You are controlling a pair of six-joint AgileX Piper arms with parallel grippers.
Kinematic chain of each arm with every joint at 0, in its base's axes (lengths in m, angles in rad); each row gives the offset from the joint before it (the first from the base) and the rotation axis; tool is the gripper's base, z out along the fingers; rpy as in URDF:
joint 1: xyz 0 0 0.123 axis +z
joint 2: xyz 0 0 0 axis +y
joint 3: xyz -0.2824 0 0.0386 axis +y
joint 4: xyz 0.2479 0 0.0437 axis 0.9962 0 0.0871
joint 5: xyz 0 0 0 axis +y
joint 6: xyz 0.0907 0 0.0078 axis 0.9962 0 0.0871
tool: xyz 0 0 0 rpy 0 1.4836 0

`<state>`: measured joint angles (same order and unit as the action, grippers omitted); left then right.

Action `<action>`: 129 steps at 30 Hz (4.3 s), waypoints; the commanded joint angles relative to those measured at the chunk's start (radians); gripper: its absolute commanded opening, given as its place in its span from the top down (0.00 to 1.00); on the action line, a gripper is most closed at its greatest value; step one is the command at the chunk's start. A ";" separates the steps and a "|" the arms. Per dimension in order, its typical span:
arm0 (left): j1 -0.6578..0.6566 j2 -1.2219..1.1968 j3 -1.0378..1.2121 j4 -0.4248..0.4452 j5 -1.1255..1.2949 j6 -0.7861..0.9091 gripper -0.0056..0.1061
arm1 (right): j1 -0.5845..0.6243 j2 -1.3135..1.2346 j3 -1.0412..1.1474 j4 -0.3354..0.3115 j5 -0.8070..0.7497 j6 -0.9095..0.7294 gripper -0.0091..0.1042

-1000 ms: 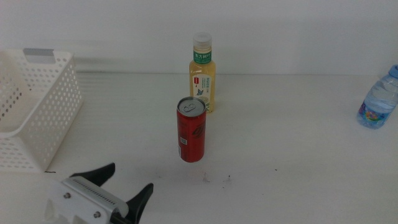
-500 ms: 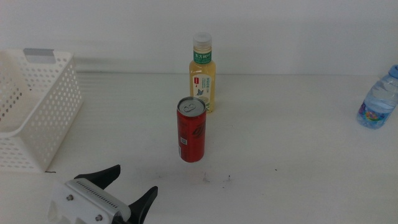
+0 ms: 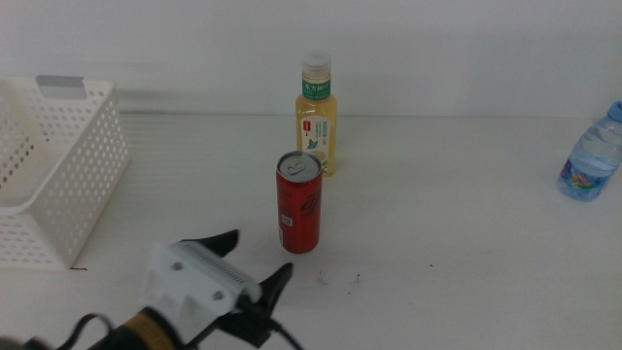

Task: Use arms to grab the bottles and put them into the dustbin to the left of the table.

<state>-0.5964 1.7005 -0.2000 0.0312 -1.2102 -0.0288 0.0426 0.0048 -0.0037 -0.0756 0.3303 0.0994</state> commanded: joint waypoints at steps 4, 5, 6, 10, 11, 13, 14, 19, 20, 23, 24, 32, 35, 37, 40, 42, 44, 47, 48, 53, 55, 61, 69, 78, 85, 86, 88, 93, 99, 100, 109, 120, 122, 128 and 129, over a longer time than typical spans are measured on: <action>-0.002 0.100 -0.104 0.037 -0.011 -0.032 0.11 | -0.004 -0.005 0.004 -0.010 -0.013 -0.002 0.16; -0.002 0.112 -0.123 0.040 -0.011 -0.032 0.11 | -0.004 -0.005 0.004 -0.010 -0.013 -0.002 0.16; -0.002 0.125 -0.142 0.040 -0.011 -0.032 0.11 | -0.004 -0.005 0.004 -0.010 -0.013 -0.002 0.16; -0.002 0.173 -0.201 0.040 -0.011 -0.034 0.11 | -0.004 -0.005 0.004 -0.010 -0.013 -0.002 0.16; 0.000 0.186 -0.216 0.038 -0.011 -0.043 0.11 | -0.004 -0.005 0.004 -0.010 -0.013 -0.002 0.16; 0.002 0.209 -0.240 0.038 -0.011 -0.060 0.11 | -0.004 -0.005 0.004 -0.010 -0.013 -0.002 0.16; 0.003 0.221 -0.251 0.038 -0.011 -0.060 0.11 | -0.004 -0.005 0.004 -0.010 -0.013 -0.002 0.16; 0.021 0.256 -0.288 0.034 -0.011 -0.067 0.11 | -0.004 -0.005 0.004 -0.010 -0.013 -0.002 0.16; 0.023 0.258 -0.294 0.031 -0.011 -0.067 0.11 | -0.004 -0.005 0.004 -0.010 -0.013 -0.002 0.16; 0.034 0.277 -0.314 0.039 -0.011 -0.078 0.11 | -0.004 -0.005 0.004 -0.010 -0.013 -0.002 0.16; 0.037 0.282 -0.323 0.047 -0.011 -0.085 0.11 | -0.004 -0.005 0.004 -0.010 -0.013 -0.002 0.16; 0.042 0.326 -0.390 0.040 -0.011 -0.085 0.11 | -0.004 -0.005 0.004 -0.010 -0.013 -0.002 0.16; 0.042 0.347 -0.418 0.040 -0.011 -0.085 0.11 | -0.004 -0.005 0.004 -0.010 -0.013 -0.002 0.16; 0.042 0.364 -0.436 0.040 -0.011 -0.085 0.11 | -0.004 -0.005 0.004 -0.010 -0.013 -0.002 0.16; 0.042 0.389 -0.460 0.040 -0.011 -0.085 0.11 | -0.004 -0.005 0.004 -0.010 -0.013 -0.002 0.16; 0.042 0.400 -0.471 0.039 -0.011 -0.085 0.11 | -0.004 -0.005 0.004 -0.010 -0.013 -0.002 0.16; 0.042 0.407 -0.481 0.039 -0.011 -0.085 0.11 | -0.004 -0.005 0.004 -0.010 -0.013 -0.002 0.16; 0.042 0.407 -0.492 0.037 0.005 -0.085 0.11 | -0.004 -0.005 0.004 -0.010 -0.013 -0.002 0.16; 0.042 0.407 -0.493 0.033 0.010 -0.085 0.11 | -0.004 -0.005 0.004 -0.010 -0.013 -0.002 0.16; 0.042 0.407 -0.495 0.011 0.027 -0.079 0.11 | -0.004 -0.005 0.004 -0.010 -0.013 -0.002 0.16; 0.042 0.407 -0.495 0.010 0.030 -0.076 0.11 | -0.004 -0.005 0.004 -0.010 -0.013 -0.002 0.16; 0.042 0.407 -0.502 0.010 0.034 -0.076 0.11 | -0.004 -0.005 0.004 -0.010 -0.013 -0.002 0.16; 0.042 0.407 -0.539 0.010 0.085 -0.076 0.11 | -0.004 -0.005 0.004 -0.010 -0.013 -0.002 0.16; 0.042 0.407 -0.539 0.002 0.116 -0.076 0.21 | -0.004 -0.005 0.004 -0.010 -0.013 -0.002 0.16; 0.042 0.407 -0.539 0.002 0.116 -0.076 0.39 | -0.004 -0.005 0.004 -0.010 -0.013 -0.002 0.16; 0.042 0.407 -0.539 0.002 0.116 -0.076 0.41 | -0.004 -0.005 0.004 -0.010 -0.013 -0.002 0.16; 0.042 0.407 -0.539 0.004 0.116 -0.074 0.46 | -0.004 -0.005 0.004 -0.010 -0.013 -0.002 0.16; 0.042 0.357 -0.538 0.056 0.125 -0.075 0.61 | -0.004 -0.005 0.004 -0.010 -0.013 -0.002 0.16; 0.042 0.216 -0.538 0.103 0.341 -0.075 0.63 | -0.004 -0.005 0.004 -0.010 -0.013 -0.002 0.16; 0.042 0.191 -0.538 0.107 0.370 -0.075 0.63 | -0.004 -0.005 0.004 -0.010 -0.013 -0.002 0.16; 0.042 -0.079 -0.540 0.189 0.664 -0.173 0.63 | -0.004 -0.005 0.004 -0.010 -0.013 -0.002 0.16; 0.055 -0.330 -0.577 0.170 0.980 -0.186 0.63 | -0.004 -0.005 0.004 -0.010 -0.013 -0.002 0.16; 0.070 -0.355 -0.613 0.168 1.088 -0.185 0.63 | -0.004 -0.005 0.004 -0.010 -0.013 -0.002 0.16; 0.144 -0.381 -0.756 0.111 1.454 -0.130 0.63 | -0.004 -0.005 0.004 -0.010 -0.013 -0.002 0.16; 0.163 -0.379 -0.787 0.086 1.529 -0.084 0.63 | -0.004 -0.005 0.004 -0.010 -0.013 -0.002 0.16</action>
<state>-0.4558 1.3370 -0.9372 0.1564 0.2404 -0.1571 0.0426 0.0048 -0.0037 -0.0756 0.3303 0.0994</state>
